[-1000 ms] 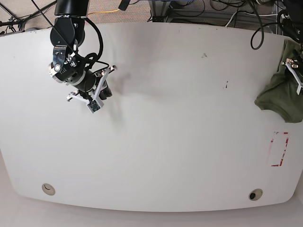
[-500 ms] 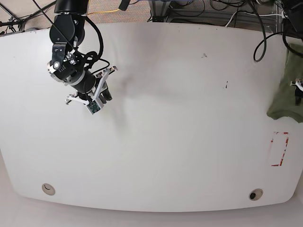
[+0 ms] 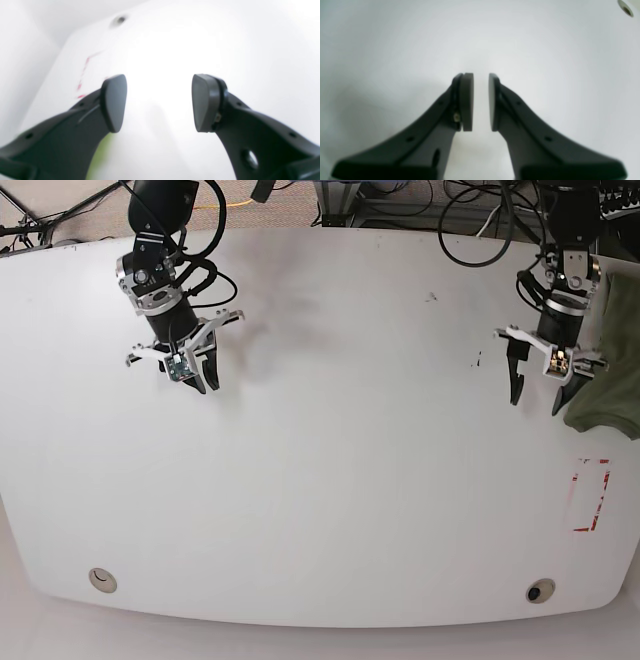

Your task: Fold the T-shirt properly

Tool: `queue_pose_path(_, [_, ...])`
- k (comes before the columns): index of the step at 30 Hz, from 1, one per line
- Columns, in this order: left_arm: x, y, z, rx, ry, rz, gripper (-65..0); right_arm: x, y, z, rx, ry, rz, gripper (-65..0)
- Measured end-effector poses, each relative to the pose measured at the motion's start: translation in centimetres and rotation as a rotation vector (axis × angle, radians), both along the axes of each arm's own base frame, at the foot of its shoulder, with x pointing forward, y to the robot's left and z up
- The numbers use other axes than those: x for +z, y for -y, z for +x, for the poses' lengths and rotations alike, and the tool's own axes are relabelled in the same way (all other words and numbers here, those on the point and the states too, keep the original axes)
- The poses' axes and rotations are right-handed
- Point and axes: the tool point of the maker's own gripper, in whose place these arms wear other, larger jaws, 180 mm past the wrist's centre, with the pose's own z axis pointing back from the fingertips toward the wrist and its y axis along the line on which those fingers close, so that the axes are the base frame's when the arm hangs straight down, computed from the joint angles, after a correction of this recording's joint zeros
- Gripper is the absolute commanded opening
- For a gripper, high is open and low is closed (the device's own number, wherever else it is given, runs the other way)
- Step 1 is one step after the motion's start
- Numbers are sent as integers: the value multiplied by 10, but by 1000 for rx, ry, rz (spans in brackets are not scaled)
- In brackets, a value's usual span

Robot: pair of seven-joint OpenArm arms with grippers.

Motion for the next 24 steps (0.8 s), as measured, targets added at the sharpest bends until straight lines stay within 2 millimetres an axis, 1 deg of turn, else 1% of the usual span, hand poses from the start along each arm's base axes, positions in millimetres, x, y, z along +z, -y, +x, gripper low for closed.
queue_pose_path(1, [-1, 5, -10, 3, 18, 3, -279, -3, 7, -9, -25, 5, 7, -552])
queue_pose_path(2, [-4, 8, -18, 14, 17, -8, -279, -1, 5, -14, -22, 30, 34, -553])
queue_pose_path(4, [-24, 18, -44, 15, -58, -10, -279, -14, 10, -34, -54, -2, 44, -555])
queue_pose_path(5, [-27, 24, -57, 16, -79, -17, -279, -24, 12, -48, -65, -45, 30, -555])
queue_pose_path(6, [-26, 30, -66, 8, -82, -32, -279, -26, 12, -59, -69, -57, 29, -555])
queue_pose_path(8, [-15, 43, -88, -8, -67, -50, -279, -21, 9, -79, -80, -52, 73, -555])
queue_pose_path(9, [-15, 46, -98, -12, -84, -57, -279, -18, 8, -90, -95, -40, 122, -555])
queue_pose_path(11, [-24, 51, -127, 8, -161, -64, -279, -21, 10, -109, -112, -68, 161, -555])
queue_pose_path(13, [-28, 59, -161, 24, -230, -89, -279, -27, 19, -138, -159, -117, 166, -555])
queue_pose_path(15, [-32, 67, -188, 22, -294, -107, -279, -23, 19, -161, -180, -120, 211, -555])
queue_pose_path(17, [-37, 71, -214, 23, -360, -113, -279, -25, 17, -181, -194, -155, 239, -555])
queue_pose_path(18, [-40, 73, -224, 23, -394, -116, -279, -27, 17, -193, -206, -184, 246, -556])
queue_pose_path(21, [-45, 81, -248, 7, -449, -138, -279, -30, 18, -221, -245, -240, 282, -556])
queue_pose_path(23, [-55, 82, -263, 14, -497, -147, -279, -33, 18, -241, -283, -273, 332, -556])
queue_pose_path(24, [-64, 83, -273, 20, -533, -152, -279, -38, 17, -250, -291, -300, 338, -556])
